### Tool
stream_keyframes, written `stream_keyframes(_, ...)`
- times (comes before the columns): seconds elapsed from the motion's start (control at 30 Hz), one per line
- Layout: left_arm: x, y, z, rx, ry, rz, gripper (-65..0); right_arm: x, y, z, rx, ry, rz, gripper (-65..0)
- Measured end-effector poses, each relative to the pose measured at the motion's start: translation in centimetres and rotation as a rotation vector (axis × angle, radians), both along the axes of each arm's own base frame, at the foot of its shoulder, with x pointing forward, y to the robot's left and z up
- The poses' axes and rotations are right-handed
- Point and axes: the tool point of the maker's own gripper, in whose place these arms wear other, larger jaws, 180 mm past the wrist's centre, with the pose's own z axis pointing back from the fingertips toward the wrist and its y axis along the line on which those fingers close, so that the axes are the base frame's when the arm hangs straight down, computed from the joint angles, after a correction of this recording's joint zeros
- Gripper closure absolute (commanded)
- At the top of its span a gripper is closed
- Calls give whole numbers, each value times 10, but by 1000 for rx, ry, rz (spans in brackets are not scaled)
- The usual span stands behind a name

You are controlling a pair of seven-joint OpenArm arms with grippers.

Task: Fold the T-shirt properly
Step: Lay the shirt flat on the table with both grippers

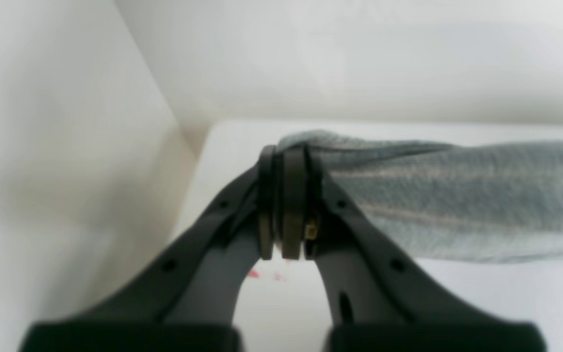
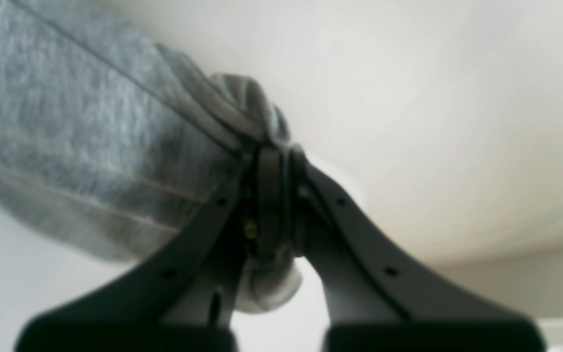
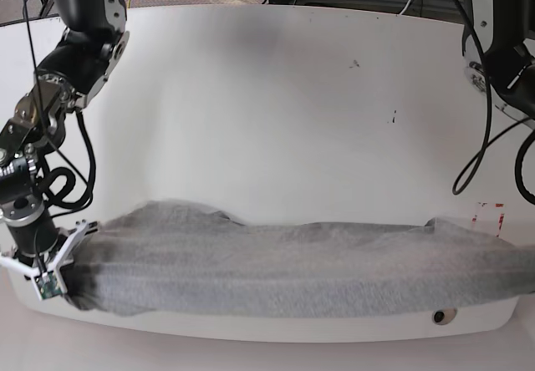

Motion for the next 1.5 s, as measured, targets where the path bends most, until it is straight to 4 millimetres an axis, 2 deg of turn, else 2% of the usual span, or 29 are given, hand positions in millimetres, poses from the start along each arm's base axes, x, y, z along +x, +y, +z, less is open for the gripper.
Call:
stream_keyframes(0.1,-12,-8,-30,-15,55,-30,0,-16,-3,-42,47,93,-36,0)
stream_keyframes(0.33,-59,-5,-97,-25,222,-19,0,-63,-7,-123,150,276,-106,0)
stream_keyframes(0.47,-81,-8,-126,-61,290,-40,0,-92,1,-161,206,371,-128,0)
stream_keyframes(0.57,-102,-4,-144,-85,337,-29,0,-112,3,-182,231,430,-145,0)
stream_keyframes(0.7,-128,5,-163,-92,410,3,0,-138,3,-205,246,503,-173,0)
stream_keyframes(0.97,-164,3,-194,-57,536,-31,0,-186,13,-241,272,639,-190,0)
stream_keyframes(1.23,-191,3,-214,-54,632,-31,0,-215,17,-258,280,715,-199,0)
stream_keyframes(1.5,-207,3,-225,-55,685,-30,0,-241,17,-270,276,781,-208,-2)
